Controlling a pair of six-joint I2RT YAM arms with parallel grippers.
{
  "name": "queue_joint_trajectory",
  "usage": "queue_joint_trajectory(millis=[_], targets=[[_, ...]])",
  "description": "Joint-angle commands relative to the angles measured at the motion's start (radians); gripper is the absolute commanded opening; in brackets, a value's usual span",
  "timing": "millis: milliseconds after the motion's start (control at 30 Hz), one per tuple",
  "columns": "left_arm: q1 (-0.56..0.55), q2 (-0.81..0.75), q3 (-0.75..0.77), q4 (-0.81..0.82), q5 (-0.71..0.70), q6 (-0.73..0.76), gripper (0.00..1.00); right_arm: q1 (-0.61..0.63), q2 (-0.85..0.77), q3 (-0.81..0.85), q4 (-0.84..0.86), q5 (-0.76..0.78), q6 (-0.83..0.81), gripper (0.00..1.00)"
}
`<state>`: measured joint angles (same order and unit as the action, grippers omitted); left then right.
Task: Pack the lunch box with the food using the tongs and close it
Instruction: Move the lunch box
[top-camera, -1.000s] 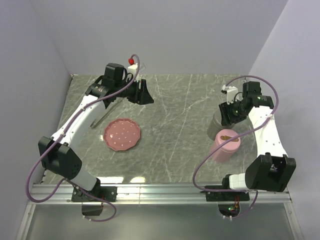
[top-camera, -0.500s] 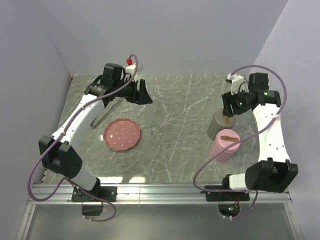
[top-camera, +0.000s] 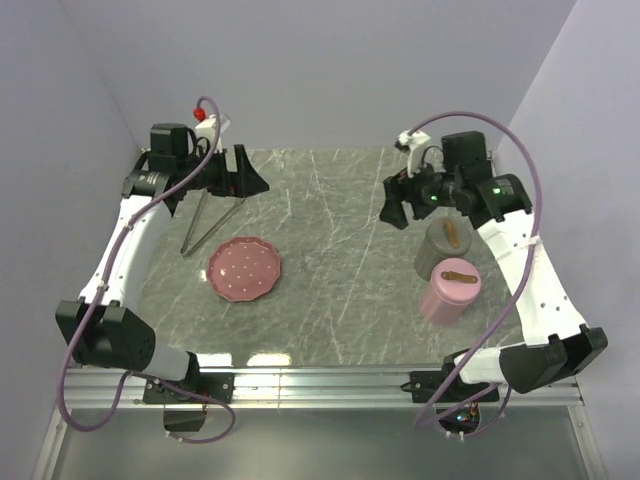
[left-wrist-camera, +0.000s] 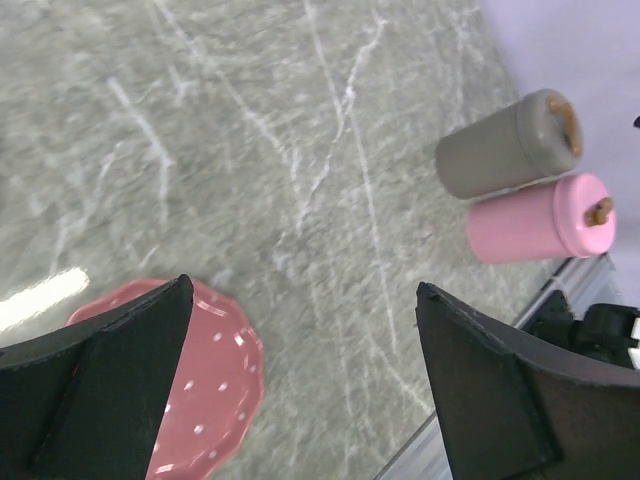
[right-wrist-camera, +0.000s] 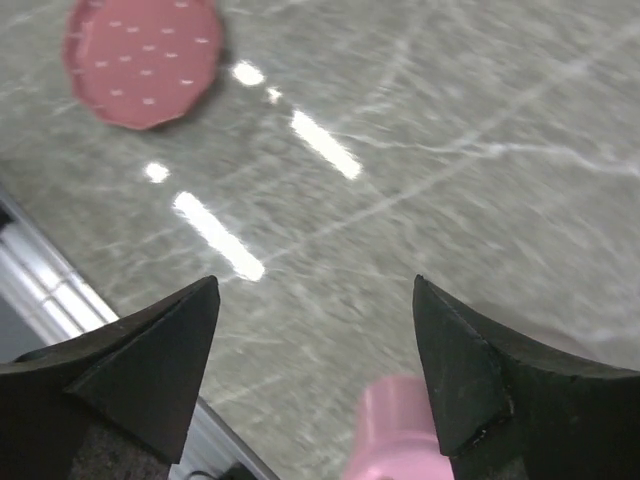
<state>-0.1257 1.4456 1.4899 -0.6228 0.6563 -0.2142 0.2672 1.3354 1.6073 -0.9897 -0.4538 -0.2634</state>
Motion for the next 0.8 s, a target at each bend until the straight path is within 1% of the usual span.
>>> queue_joint_trajectory(millis=[0, 33, 67, 133, 167, 267, 367, 600, 667, 767], targets=[[0.029, -0.082, -0.045, -0.034, -0.027, 0.033, 0.99, 0.092, -0.015, -0.072, 0.132, 0.004, 0.111, 0.87], [0.034, -0.112, -0.062, -0.038, -0.050, 0.044, 0.99, 0.113, -0.024, -0.099, 0.155, 0.006, 0.121, 0.90], [0.038, -0.129, -0.094, -0.044, -0.061, 0.079, 0.99, 0.144, -0.030, -0.153, 0.180, 0.009, 0.130, 0.91], [0.037, -0.184, -0.138, -0.037, -0.113, 0.101, 1.00, 0.173, -0.045, -0.207, 0.230, 0.015, 0.141, 0.92], [0.038, -0.201, -0.185, -0.032, -0.128, 0.123, 0.99, 0.191, -0.053, -0.258, 0.252, 0.023, 0.138, 0.92], [0.038, -0.263, -0.278, -0.022, -0.170, 0.179, 0.99, 0.201, -0.090, -0.358, 0.295, 0.014, 0.141, 0.93], [0.037, -0.306, -0.353, -0.008, -0.201, 0.203, 0.99, 0.219, -0.125, -0.429, 0.330, 0.000, 0.135, 0.93], [0.038, -0.349, -0.433, 0.003, -0.224, 0.256, 1.00, 0.247, -0.176, -0.501, 0.352, 0.023, 0.115, 0.94], [0.038, -0.353, -0.436, 0.008, -0.234, 0.234, 0.99, 0.250, -0.189, -0.507, 0.349, 0.024, 0.113, 0.94], [0.038, -0.353, -0.421, 0.001, -0.230, 0.245, 1.00, 0.248, -0.208, -0.498, 0.341, 0.033, 0.112, 0.94]])
